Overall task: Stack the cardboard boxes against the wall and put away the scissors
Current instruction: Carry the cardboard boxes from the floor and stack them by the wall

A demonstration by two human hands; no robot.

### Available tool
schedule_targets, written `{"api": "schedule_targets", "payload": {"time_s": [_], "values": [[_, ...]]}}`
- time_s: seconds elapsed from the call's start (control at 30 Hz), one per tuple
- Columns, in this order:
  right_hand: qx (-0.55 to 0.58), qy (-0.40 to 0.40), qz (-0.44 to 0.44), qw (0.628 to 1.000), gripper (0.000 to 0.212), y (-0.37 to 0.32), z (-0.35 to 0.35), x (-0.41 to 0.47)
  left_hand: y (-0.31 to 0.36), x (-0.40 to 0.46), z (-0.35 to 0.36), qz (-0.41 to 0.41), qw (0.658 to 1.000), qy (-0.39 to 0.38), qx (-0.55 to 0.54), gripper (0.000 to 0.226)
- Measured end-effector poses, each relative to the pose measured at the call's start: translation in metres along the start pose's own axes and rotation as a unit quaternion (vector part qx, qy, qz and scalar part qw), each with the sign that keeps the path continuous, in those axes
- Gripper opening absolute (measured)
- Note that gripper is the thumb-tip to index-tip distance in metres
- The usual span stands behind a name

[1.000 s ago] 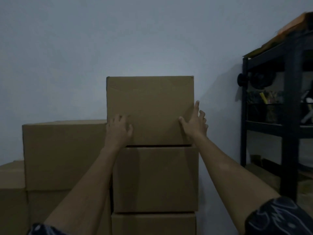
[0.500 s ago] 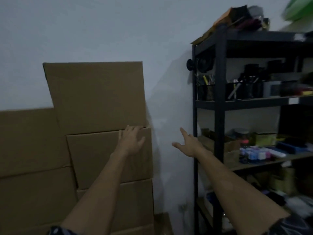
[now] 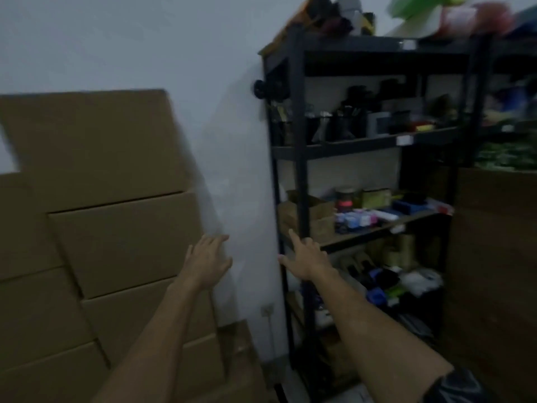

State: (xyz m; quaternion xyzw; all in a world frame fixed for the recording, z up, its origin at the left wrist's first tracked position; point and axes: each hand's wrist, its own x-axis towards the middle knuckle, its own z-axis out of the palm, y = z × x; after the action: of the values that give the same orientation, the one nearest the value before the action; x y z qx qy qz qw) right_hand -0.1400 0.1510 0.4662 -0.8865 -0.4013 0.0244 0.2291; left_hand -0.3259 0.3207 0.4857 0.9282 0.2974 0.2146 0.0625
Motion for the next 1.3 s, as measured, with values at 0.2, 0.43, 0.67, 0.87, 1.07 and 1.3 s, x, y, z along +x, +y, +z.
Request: {"api": "schedule_targets", "payload": {"time_s": [0.2, 0.43, 0.67, 0.87, 1.07, 1.3], "values": [[-0.014, -0.057, 0.142, 0.988, 0.078, 0.193, -0.008, -0.105, 0.161, -0.028, 0.131, 0.128, 0.986, -0.105, -0.028, 0.057], [-0.004, -0.079, 0.299, 0.951, 0.079, 0.405, -0.038, -0.228, 0.365, -0.075, 0.256, 0.216, 0.949, -0.218, -0.070, 0.056], [0.002, -0.074, 0.412, 0.908, 0.081, 0.584, -0.051, -0.335, 0.554, -0.148, 0.377, 0.212, 0.916, -0.316, -0.125, 0.064], [0.039, -0.079, 0.484, 0.870, 0.083, 0.707, -0.046, -0.403, 0.659, -0.213, 0.466, 0.180, 0.883, -0.400, -0.169, 0.064], [0.044, -0.083, 0.528, 0.844, 0.082, 0.812, -0.032, -0.424, 0.730, -0.233, 0.552, 0.147, 0.861, -0.453, -0.176, 0.069], [0.056, -0.110, 0.551, 0.825, 0.081, 0.944, 0.004, -0.414, 0.790, -0.243, 0.675, 0.084, 0.828, -0.526, -0.176, 0.077]]}}
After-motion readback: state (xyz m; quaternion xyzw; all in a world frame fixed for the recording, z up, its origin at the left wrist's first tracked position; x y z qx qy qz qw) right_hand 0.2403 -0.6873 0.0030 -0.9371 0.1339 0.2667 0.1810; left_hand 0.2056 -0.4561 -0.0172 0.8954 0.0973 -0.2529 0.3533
